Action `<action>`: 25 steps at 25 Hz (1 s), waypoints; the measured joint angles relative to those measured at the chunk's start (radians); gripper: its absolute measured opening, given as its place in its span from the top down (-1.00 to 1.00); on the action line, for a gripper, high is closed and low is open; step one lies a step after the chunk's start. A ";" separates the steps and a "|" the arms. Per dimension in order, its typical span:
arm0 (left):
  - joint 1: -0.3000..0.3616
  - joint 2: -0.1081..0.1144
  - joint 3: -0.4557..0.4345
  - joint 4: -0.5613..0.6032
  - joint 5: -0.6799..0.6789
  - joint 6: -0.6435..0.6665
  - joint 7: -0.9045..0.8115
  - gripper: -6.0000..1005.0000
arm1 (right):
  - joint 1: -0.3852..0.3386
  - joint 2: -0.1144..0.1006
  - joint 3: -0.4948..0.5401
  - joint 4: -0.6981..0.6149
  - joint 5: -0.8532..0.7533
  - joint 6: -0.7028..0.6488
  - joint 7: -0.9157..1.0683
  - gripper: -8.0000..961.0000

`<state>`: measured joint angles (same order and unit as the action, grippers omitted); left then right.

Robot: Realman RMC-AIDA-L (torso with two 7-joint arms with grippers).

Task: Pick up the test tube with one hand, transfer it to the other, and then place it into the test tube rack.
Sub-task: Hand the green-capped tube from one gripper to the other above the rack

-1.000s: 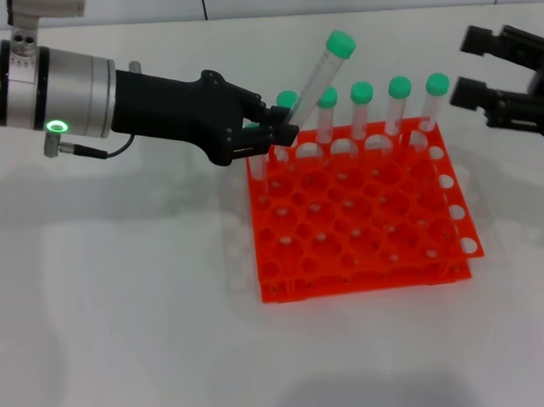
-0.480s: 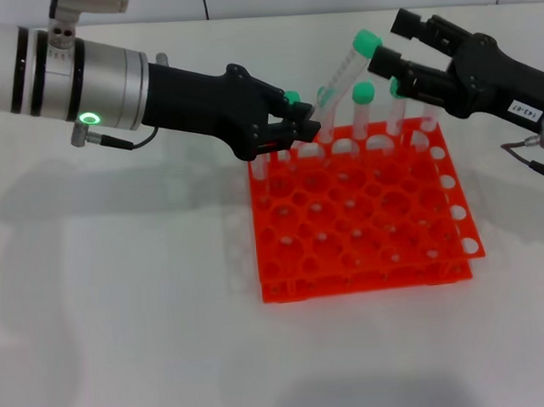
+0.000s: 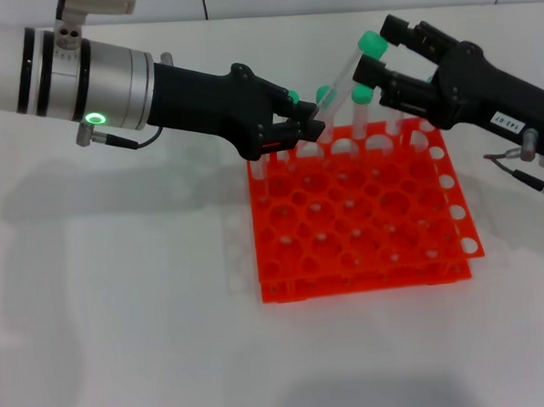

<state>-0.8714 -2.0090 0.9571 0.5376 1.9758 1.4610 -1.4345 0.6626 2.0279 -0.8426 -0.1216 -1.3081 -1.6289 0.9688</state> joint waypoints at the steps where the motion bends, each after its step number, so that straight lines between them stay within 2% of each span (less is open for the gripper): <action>1: 0.000 0.000 0.000 0.000 0.000 0.000 0.000 0.57 | 0.001 0.000 -0.006 0.002 0.000 0.000 -0.003 -0.81; 22: -0.007 -0.016 0.000 0.001 0.002 -0.013 0.005 0.55 | 0.031 0.000 -0.013 0.018 0.000 -0.001 -0.002 -0.81; 25: -0.007 -0.017 0.000 0.001 0.002 -0.014 0.005 0.55 | 0.033 0.000 -0.013 0.018 0.000 -0.001 -0.002 -0.70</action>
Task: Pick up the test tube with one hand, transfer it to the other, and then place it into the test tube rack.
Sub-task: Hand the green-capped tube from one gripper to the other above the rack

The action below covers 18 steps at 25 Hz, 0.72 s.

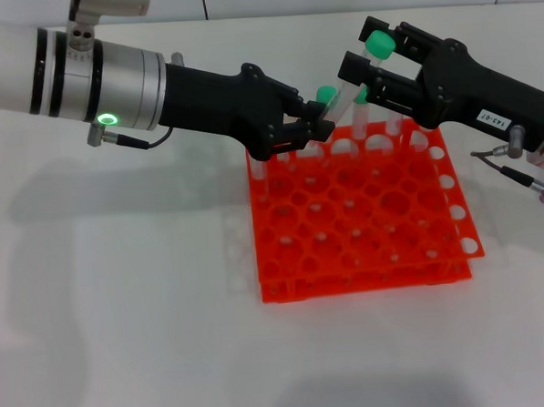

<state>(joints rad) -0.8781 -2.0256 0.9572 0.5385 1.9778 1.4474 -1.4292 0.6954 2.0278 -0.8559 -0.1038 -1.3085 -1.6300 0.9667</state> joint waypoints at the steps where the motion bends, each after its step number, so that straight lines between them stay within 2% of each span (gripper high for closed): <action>1: 0.000 0.000 0.000 0.000 0.000 0.000 0.000 0.55 | 0.001 0.000 0.000 0.000 0.000 0.001 0.002 -0.66; 8: -0.001 -0.004 0.007 0.000 0.000 -0.001 0.000 0.55 | 0.004 0.000 0.000 0.000 0.003 0.011 0.009 -0.21; 14: -0.001 -0.005 0.013 0.000 0.001 -0.001 -0.001 0.54 | 0.006 0.000 0.000 -0.001 0.003 0.022 0.009 0.27; 18: 0.000 -0.006 0.015 0.000 0.001 -0.002 -0.002 0.54 | 0.006 0.000 0.000 -0.001 0.003 0.029 0.009 0.41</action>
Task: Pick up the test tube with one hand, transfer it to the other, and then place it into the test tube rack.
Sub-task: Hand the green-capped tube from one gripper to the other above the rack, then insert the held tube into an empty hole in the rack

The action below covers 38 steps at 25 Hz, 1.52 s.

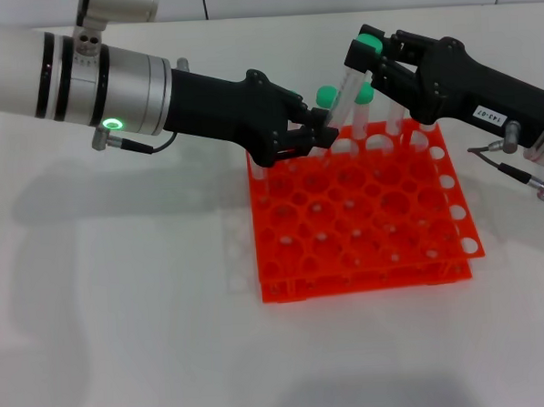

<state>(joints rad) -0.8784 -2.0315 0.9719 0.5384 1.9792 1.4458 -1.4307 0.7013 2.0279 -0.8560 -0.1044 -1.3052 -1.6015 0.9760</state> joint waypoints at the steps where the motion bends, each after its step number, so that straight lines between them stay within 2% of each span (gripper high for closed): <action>1: 0.000 0.000 0.000 0.000 0.000 0.000 -0.004 0.54 | 0.000 0.000 0.000 0.000 0.000 0.002 0.000 0.45; 4: 0.002 -0.003 0.003 0.018 0.001 0.004 -0.031 0.54 | 0.000 0.000 0.001 0.000 0.003 0.003 0.000 0.44; 7: 0.023 -0.016 0.019 0.088 0.002 0.012 -0.102 0.54 | -0.004 0.000 0.001 -0.006 0.004 0.001 0.002 0.44; 10: 0.065 -0.031 0.039 0.187 0.000 0.014 -0.185 0.53 | -0.008 -0.002 0.000 -0.010 -0.002 0.003 0.010 0.44; 13: 0.111 -0.035 0.072 0.285 0.000 0.020 -0.256 0.53 | -0.008 -0.004 0.000 -0.012 -0.005 0.003 0.011 0.43; 21: 0.242 -0.043 0.113 0.593 0.032 0.072 -0.447 -0.08 | -0.021 -0.009 -0.014 -0.028 -0.009 0.007 0.012 0.42; 24: 0.335 -0.051 0.115 0.733 0.043 0.089 -0.504 -0.37 | -0.026 -0.010 -0.039 -0.049 -0.010 0.007 0.012 0.42; 29: 0.561 -0.054 0.116 0.907 -0.057 0.073 -0.484 -0.55 | -0.020 -0.011 -0.077 -0.087 -0.012 0.010 0.020 0.41; 34: 0.782 -0.056 0.123 0.909 -0.239 0.008 -0.290 -0.72 | -0.004 -0.011 -0.085 -0.106 -0.012 0.010 0.037 0.40; 38: 0.884 -0.057 0.125 0.808 -0.360 0.000 -0.116 -0.76 | 0.002 -0.011 -0.130 -0.148 -0.012 0.023 0.046 0.40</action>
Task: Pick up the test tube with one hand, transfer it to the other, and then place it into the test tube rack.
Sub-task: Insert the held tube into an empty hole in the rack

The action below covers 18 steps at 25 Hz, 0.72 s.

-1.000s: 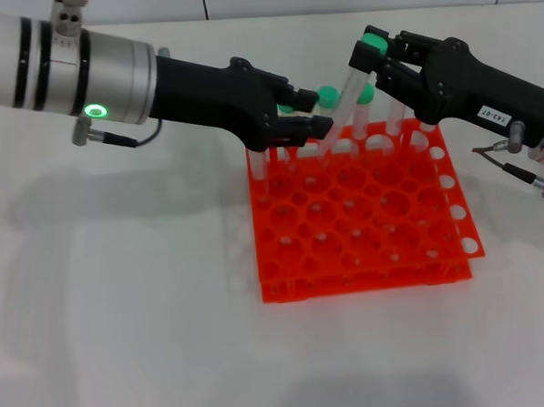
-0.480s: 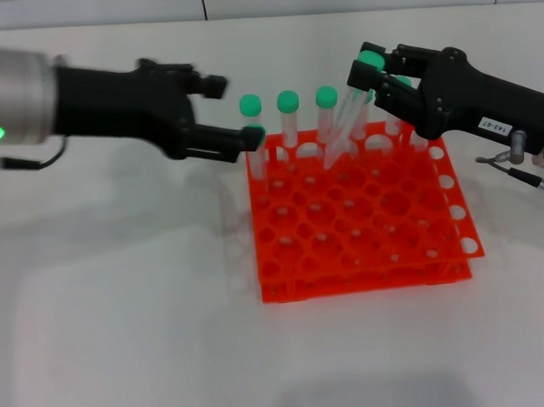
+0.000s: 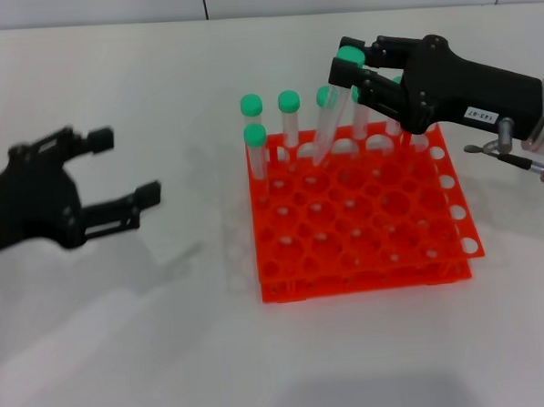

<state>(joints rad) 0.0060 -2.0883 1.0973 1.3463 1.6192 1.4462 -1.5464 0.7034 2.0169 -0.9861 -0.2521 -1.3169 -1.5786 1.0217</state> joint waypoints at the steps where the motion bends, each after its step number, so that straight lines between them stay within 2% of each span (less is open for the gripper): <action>1: 0.022 -0.001 -0.003 -0.065 -0.041 -0.001 0.063 -0.76 | 0.002 0.000 -0.010 -0.008 0.000 0.006 0.002 0.40; 9: 0.023 0.002 -0.025 -0.346 -0.133 0.000 0.305 -0.75 | 0.061 0.010 -0.063 -0.016 0.011 0.087 -0.003 0.39; 12: 0.017 0.004 -0.036 -0.395 -0.139 0.004 0.331 -0.75 | 0.085 0.011 -0.063 0.017 0.037 0.097 -0.009 0.38; 18: 0.021 0.003 -0.037 -0.416 -0.145 0.006 0.365 -0.74 | 0.133 0.011 -0.064 0.144 0.108 0.110 -0.126 0.37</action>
<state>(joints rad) 0.0265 -2.0857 1.0603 0.9304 1.4740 1.4522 -1.1817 0.8363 2.0281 -1.0502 -0.1082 -1.2084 -1.4687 0.8958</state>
